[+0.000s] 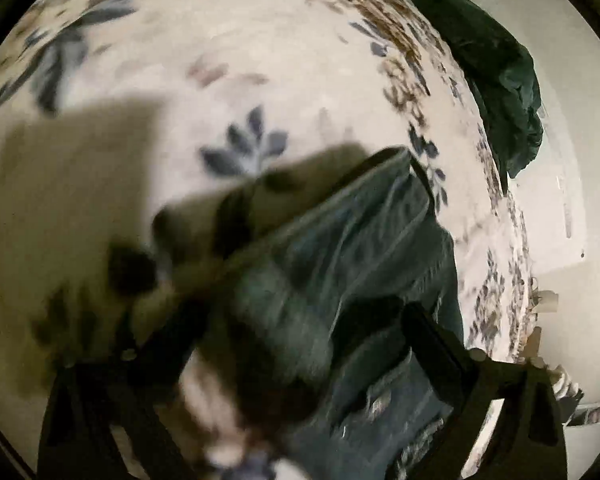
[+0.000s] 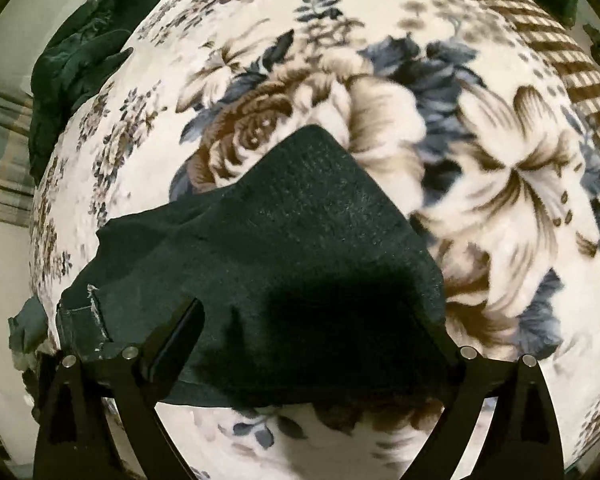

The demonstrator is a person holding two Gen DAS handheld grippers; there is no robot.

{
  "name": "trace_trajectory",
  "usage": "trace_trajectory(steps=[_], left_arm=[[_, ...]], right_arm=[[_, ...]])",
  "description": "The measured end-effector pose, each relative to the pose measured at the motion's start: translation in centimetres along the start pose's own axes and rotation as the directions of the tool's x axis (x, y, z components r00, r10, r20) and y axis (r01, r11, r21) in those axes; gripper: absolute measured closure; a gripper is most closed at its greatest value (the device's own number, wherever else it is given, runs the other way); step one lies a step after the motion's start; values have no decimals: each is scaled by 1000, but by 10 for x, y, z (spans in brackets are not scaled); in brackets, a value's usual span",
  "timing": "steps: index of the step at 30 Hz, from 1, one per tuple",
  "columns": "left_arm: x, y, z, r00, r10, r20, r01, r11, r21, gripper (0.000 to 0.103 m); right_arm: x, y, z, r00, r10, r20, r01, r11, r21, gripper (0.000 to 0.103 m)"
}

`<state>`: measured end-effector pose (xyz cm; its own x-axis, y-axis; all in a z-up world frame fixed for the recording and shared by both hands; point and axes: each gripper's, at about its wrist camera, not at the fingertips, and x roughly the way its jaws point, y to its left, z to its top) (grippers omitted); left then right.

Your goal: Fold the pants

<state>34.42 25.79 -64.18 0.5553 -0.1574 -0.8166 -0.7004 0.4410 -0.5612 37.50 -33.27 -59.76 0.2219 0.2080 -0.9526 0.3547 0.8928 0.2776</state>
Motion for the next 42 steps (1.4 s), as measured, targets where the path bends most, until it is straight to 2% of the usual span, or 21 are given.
trace_trajectory(steps=[1,2,4,7,11,13,15,17,18,20,21,23,28,31,33,36,40,42], left_arm=[[3,-4,2,1000,-14,14,14,1000,11,25],[5,-9,3,1000,-5,24,5,1000,25,33],[1,-10,5,998,-18,60,16,999,43,71],[-17,-28,1,993,-44,107,33,994,107,78],[-48,-64,-6,982,-81,172,41,973,227,79],[-72,-91,-17,973,-111,203,43,950,310,80],[-92,-119,-33,964,-148,223,53,921,385,80],[-116,-155,-59,953,-204,226,74,875,479,80],[-120,-166,-68,950,-219,222,81,860,503,80],[-135,-201,-101,946,-261,192,103,803,587,80],[-137,-210,-111,945,-274,177,116,790,602,80],[-141,-238,-149,946,-300,120,153,745,650,80],[-120,-285,-236,948,-314,-48,258,672,694,81],[-92,-308,-294,946,-294,-133,295,618,729,81],[-74,-317,-325,946,-269,-179,310,599,739,81],[-37,-326,-377,950,-199,-239,310,546,778,81],[-4,-330,-425,964,-80,-252,259,480,838,79],[-1,-333,-436,971,-32,-237,225,458,860,76]], right_arm=[[2,1,0,1000,-6,1,6,1000,-5,6],[4,2,0,1000,-11,1,11,1000,-9,6],[7,3,1,1000,-17,2,17,1000,-17,6],[9,4,2,1000,-20,3,20,1000,-22,6],[8,5,4,1000,-15,1,15,999,-31,6],[8,4,5,1000,-6,-5,6,999,-33,6],[5,1,6,1000,20,-13,-20,999,-31,6],[2,-3,7,999,46,-19,-47,999,-22,6],[-1,-7,8,998,62,-19,-62,998,-10,6],[-9,-17,11,996,91,-14,-91,996,14,6],[-14,-24,13,995,103,-8,-103,994,26,6],[-27,-39,16,993,121,9,-122,991,53,2],[-65,-95,23,988,135,71,-144,978,150,2],[-86,-137,24,990,99,100,-117,973,200,2],[-96,-164,22,992,70,110,-93,969,228,2],[-108,-203,20,993,22,118,-52,963,265,2],[-113,-242,14,994,-19,104,-14,950,311,2],[-112,-254,11,995,-27,94,-5,945,326,2]])
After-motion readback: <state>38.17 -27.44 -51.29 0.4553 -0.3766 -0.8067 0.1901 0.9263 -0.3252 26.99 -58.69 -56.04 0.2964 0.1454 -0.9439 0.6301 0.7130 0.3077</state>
